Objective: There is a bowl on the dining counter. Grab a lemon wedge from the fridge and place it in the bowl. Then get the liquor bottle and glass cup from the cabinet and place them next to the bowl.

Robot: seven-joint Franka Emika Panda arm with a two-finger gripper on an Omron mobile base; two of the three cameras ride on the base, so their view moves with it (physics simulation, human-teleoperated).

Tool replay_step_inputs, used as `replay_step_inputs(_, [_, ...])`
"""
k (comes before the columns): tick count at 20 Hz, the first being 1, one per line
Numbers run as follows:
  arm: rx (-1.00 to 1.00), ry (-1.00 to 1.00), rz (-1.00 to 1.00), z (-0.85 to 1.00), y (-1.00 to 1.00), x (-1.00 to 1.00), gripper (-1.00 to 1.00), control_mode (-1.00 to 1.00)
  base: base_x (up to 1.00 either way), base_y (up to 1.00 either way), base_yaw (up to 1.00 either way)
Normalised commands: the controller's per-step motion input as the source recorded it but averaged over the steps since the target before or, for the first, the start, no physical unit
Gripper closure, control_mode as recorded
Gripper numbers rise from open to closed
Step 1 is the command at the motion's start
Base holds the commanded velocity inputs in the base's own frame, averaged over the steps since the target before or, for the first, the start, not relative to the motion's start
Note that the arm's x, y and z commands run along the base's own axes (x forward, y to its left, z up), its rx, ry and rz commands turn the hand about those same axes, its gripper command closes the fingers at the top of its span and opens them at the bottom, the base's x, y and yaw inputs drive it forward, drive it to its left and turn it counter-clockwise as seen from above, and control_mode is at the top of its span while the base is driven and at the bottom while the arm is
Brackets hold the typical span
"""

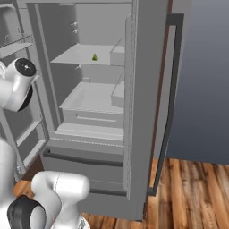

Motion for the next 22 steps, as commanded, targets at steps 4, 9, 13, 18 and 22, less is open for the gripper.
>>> replay_step_inputs(4, [-0.34, -0.17, 0.0, 0.04, -0.61, -0.23, -1.0, -1.0, 0.0, 0.0, 0.0])
replay_step_inputs(9, [-0.39, -0.14, 0.0, 0.0, -0.74, -0.15, -1.0, -1.0, 0.0, 0.0, 0.0])
replay_step_inputs(13, [-0.4, -0.28, 0.02, -0.03, -0.78, -0.08, -1.0, -1.0, 0.0, 0.0, 0.0])
replay_step_inputs(18, [-0.37, -0.31, 0.03, -0.12, -0.8, -0.18, -1.0, -1.0, 0.0, 0.0, 0.0])
replay_step_inputs(22, [-0.34, -0.29, 0.08, -0.24, -0.77, -0.4, -1.0, -1.0, 0.0, 0.0, 0.0])
